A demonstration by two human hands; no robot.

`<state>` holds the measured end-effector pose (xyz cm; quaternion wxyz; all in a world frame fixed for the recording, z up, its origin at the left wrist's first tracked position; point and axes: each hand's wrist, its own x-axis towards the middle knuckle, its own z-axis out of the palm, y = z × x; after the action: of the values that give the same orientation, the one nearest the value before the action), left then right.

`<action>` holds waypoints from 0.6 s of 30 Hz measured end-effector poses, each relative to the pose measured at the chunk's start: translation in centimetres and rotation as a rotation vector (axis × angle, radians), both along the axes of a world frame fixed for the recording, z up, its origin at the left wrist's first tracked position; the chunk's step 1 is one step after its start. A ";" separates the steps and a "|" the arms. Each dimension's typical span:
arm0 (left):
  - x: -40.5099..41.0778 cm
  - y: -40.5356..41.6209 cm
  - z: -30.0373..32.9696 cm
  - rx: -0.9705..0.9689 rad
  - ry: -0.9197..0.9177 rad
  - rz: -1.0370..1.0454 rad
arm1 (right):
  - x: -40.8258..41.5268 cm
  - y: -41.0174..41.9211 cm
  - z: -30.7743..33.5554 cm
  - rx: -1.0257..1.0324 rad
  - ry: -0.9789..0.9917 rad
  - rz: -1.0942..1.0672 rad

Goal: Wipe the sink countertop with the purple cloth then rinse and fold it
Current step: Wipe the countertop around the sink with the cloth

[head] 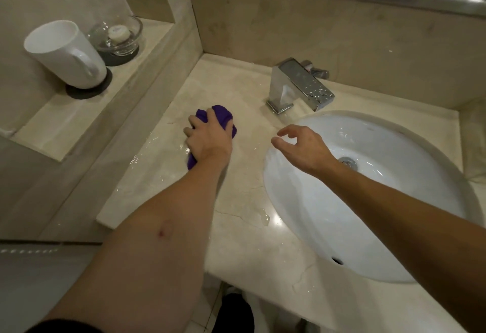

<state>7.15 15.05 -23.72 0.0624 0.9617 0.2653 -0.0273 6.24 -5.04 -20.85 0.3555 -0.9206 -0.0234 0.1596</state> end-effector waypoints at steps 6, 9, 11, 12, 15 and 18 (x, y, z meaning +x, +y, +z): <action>-2.6 -5.1 0.1 -0.012 0.018 -0.104 | -1.7 -2.9 -0.3 -0.055 0.004 0.014; -4.8 -7.9 0.3 -0.018 0.035 -0.157 | -3.0 -4.4 -0.7 -0.071 0.001 0.023; -6.3 -9.5 0.6 -0.031 0.060 -0.215 | -4.0 -5.5 -0.5 -0.083 -0.002 0.018; -7.1 -10.2 0.9 -0.049 0.070 -0.239 | -4.6 -6.1 -0.3 -0.096 -0.004 0.024; -9.6 -11.0 1.7 -0.108 0.050 -0.210 | -6.6 -7.7 0.8 -0.212 -0.028 0.146; -12.3 -10.2 2.7 -0.098 0.002 -0.118 | -8.5 -8.7 2.3 -0.334 -0.057 0.289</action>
<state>-5.18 4.82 -21.06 0.1075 0.9715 0.2064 -0.0449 -2.28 -13.74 -18.59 0.1706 -0.9579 -0.1387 0.1844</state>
